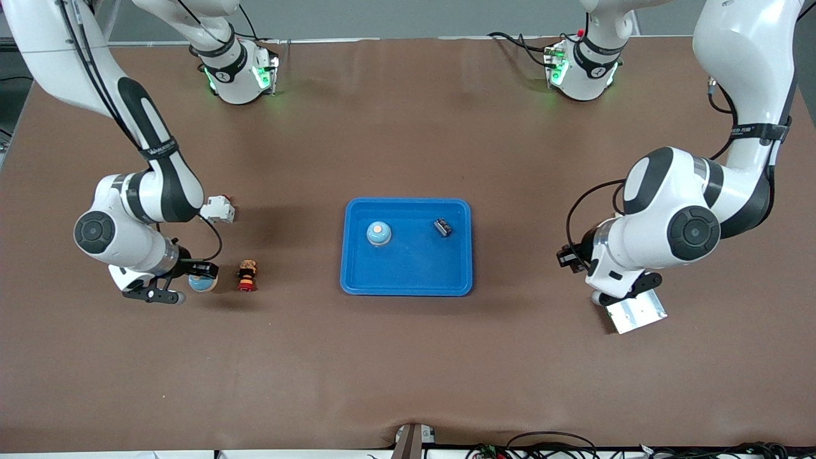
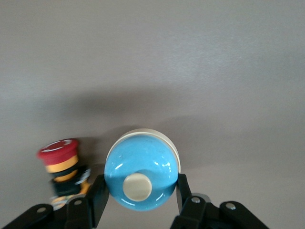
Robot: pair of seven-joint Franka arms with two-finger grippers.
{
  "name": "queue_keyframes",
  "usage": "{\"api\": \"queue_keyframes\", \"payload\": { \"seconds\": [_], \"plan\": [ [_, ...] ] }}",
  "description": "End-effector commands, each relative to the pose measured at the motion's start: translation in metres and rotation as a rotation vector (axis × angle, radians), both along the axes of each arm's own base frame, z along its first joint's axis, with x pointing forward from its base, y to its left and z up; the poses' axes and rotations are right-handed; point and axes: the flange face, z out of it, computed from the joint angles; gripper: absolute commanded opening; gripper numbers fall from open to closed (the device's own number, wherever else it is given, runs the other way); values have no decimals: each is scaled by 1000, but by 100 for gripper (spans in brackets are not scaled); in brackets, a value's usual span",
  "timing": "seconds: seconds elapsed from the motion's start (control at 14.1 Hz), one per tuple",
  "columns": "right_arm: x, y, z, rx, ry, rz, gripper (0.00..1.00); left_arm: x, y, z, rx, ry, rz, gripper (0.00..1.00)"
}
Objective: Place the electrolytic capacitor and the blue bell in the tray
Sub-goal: 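Grasp the capacitor with the left gripper while the right gripper grasps the blue button, then carry the capacitor and the blue button into the tray with both grippers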
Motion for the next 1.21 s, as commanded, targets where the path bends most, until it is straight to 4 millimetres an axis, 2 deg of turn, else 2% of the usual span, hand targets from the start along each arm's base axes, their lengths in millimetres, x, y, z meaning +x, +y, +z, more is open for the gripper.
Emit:
{"api": "queue_keyframes", "payload": {
  "seconds": [0.0, 0.07, 0.28, 0.71, 0.92, 0.99, 1.14],
  "plan": [
    [-5, 6, 21, 41, 16, -54, 0, 1, -37, 16, -20, 7, 83, 8],
    [-7, 11, 27, 52, 28, -60, 0, 0, -52, 20, -23, 0, 105, 8],
    [-11, 22, 49, 47, 45, -81, 0, -3, -90, 12, -33, -11, 175, 8],
    [-22, 65, 98, 28, 44, -148, 0, -1, -148, -32, -113, -56, 337, 8],
    [-26, 82, 120, 26, 26, -187, 0, -5, -170, -54, -144, -69, 338, 8],
    [-24, 92, 128, 24, 24, -211, 0, -6, -176, -60, -148, -71, 350, 8],
    [-23, 126, 141, 22, 21, -236, 0, -9, -183, -76, -135, -71, 361, 8]
  ]
}}
